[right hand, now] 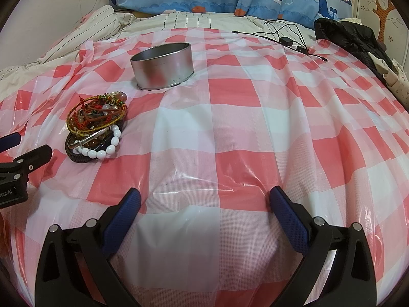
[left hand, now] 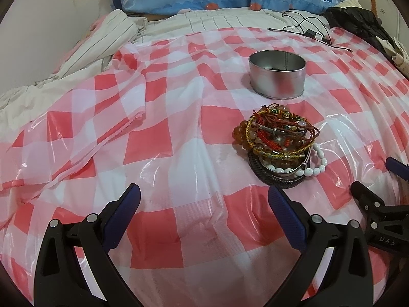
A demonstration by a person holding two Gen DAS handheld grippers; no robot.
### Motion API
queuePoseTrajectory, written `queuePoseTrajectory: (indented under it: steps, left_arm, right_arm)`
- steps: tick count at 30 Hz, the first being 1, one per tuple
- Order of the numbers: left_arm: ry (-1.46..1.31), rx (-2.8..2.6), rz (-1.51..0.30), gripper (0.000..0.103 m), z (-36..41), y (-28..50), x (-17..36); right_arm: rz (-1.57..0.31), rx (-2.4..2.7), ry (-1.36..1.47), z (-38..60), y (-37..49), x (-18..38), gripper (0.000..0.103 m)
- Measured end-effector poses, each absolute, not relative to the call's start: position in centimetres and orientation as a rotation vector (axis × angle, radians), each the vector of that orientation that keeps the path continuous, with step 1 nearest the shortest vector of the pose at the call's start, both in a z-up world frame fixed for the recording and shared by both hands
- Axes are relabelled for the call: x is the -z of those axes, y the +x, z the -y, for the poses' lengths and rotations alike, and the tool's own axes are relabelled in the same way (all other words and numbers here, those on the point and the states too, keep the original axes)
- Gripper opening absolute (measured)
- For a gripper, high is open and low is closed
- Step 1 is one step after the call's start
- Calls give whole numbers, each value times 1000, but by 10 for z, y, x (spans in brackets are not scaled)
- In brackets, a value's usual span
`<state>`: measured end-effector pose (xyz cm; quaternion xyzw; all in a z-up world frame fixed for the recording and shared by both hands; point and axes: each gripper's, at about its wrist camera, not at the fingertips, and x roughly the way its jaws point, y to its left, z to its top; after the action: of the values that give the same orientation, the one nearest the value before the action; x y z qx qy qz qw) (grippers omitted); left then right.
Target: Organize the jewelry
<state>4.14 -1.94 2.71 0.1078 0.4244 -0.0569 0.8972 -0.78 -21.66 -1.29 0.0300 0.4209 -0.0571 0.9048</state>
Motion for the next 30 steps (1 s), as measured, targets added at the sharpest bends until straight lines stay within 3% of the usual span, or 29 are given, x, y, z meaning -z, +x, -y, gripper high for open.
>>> queuePoseTrajectory:
  steps: [15,23,27,30]
  left_arm:
    - [200,108,-916,96,15,47,-20]
    - [41,55,-928,96,-15,54,-21]
    - [-81,29,-922,96,-34,58,-24]
    - [-118,15,-921,96,-40,59,-24]
  right_arm:
    - [-859,93,66,214,-9,11,96]
    - [-742,-89,124,205,-10,-17,96]
    - [-696,-208,22,177,6,-34,95]
    - [-678,-296,-59,154,19,-40,84]
